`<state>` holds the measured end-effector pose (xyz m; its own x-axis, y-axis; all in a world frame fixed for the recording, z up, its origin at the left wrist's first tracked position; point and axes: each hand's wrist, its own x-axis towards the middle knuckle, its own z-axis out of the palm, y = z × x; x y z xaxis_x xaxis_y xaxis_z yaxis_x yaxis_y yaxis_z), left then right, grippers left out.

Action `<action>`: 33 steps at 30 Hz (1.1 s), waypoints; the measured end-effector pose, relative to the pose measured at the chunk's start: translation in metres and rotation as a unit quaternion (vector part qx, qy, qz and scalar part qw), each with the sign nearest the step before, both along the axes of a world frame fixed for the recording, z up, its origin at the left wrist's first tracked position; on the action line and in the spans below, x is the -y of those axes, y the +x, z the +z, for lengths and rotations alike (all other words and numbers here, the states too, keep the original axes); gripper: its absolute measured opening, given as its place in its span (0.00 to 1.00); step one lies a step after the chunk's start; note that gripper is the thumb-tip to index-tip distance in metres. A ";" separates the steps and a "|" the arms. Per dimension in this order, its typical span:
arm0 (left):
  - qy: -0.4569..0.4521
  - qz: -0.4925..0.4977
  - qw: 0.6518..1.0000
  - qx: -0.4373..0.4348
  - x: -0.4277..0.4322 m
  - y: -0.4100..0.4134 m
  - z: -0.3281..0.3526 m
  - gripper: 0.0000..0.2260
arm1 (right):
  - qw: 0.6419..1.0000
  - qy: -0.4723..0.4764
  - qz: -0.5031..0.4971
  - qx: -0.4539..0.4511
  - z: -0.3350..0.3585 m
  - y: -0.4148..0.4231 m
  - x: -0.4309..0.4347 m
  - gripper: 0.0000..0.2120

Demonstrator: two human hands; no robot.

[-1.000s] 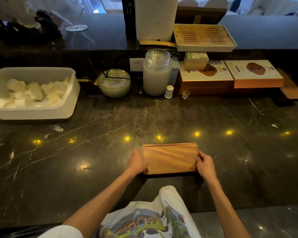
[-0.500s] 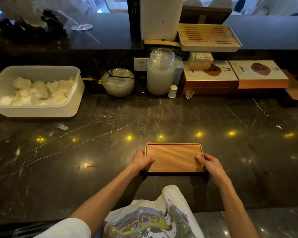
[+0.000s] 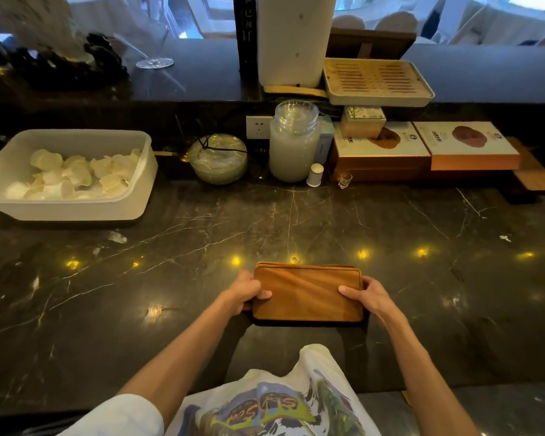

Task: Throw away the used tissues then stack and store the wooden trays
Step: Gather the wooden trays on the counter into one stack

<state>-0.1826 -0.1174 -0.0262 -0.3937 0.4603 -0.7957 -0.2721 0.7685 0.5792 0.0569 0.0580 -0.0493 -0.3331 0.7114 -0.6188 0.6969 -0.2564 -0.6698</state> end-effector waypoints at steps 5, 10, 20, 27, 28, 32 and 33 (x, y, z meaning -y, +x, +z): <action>0.101 0.002 0.984 -0.143 0.026 -0.028 0.004 0.22 | 0.992 0.107 0.041 -0.052 0.007 -0.030 0.026 0.37; 0.146 -0.044 0.942 -0.300 0.050 -0.043 0.003 0.20 | 0.970 0.216 0.091 -0.069 0.011 -0.054 0.045 0.27; 0.008 -0.368 0.717 -0.593 0.014 -0.006 0.008 0.23 | 0.821 0.454 0.309 0.157 0.028 -0.091 0.077 0.27; 0.079 -0.435 0.672 -0.595 -0.005 -0.001 0.003 0.21 | 0.776 0.476 0.384 0.158 0.031 -0.125 0.092 0.18; 0.089 -0.445 0.670 -0.588 -0.005 -0.010 0.004 0.22 | 0.774 0.476 0.392 0.142 0.031 -0.124 0.083 0.19; 0.105 -0.442 0.698 -0.554 -0.004 -0.038 0.011 0.24 | 0.786 0.460 0.396 0.116 0.032 -0.108 0.045 0.25; 0.103 -0.440 0.699 -0.555 -0.004 -0.040 0.011 0.24 | 0.792 0.455 0.392 0.111 0.032 -0.107 0.041 0.26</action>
<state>-0.2230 -0.1138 -0.0149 -0.2085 0.9723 -0.1058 0.9572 0.2250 0.1819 -0.0497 0.0170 -0.0170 -0.8480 0.5247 -0.0741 0.5293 0.8317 -0.1679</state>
